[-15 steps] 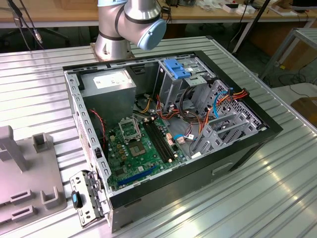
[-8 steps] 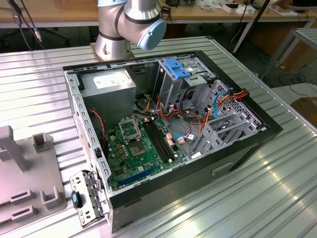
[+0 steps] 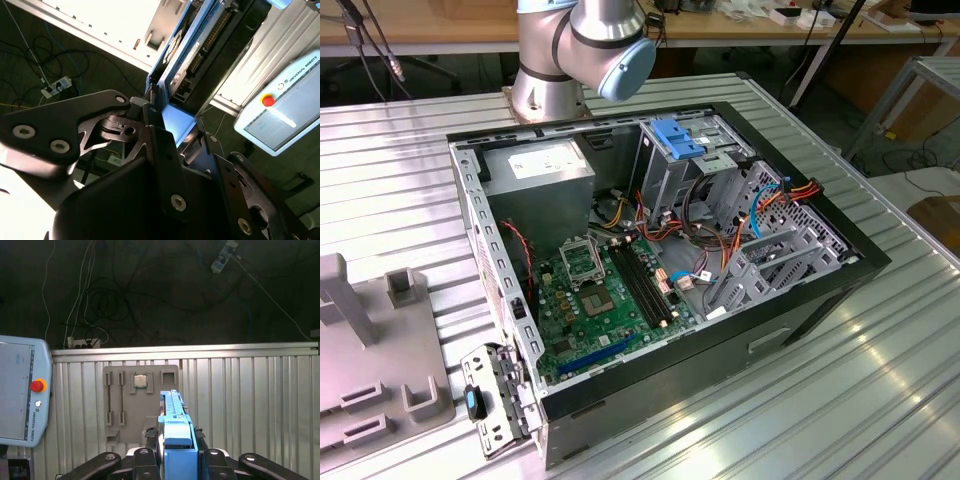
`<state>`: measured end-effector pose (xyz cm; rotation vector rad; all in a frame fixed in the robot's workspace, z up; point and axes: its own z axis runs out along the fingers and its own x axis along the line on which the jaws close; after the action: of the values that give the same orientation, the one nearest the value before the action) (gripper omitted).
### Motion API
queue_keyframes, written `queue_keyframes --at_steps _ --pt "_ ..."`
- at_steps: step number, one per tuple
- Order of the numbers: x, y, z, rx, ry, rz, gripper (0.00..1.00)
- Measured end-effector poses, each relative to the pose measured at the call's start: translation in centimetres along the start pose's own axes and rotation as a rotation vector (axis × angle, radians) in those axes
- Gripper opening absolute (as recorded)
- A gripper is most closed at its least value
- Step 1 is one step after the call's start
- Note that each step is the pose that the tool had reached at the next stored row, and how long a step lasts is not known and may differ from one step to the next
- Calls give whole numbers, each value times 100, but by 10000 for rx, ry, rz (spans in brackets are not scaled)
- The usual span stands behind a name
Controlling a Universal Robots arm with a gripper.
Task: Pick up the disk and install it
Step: 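Pick up the disk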
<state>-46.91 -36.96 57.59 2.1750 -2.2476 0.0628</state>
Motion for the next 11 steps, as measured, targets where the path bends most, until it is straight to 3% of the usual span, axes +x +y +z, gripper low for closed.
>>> queue_keyframes --at_steps 8,11 --pt "0 -2 -5 2 -1 0 37" --pt "-2 -63 -4 1 -1 1 37"
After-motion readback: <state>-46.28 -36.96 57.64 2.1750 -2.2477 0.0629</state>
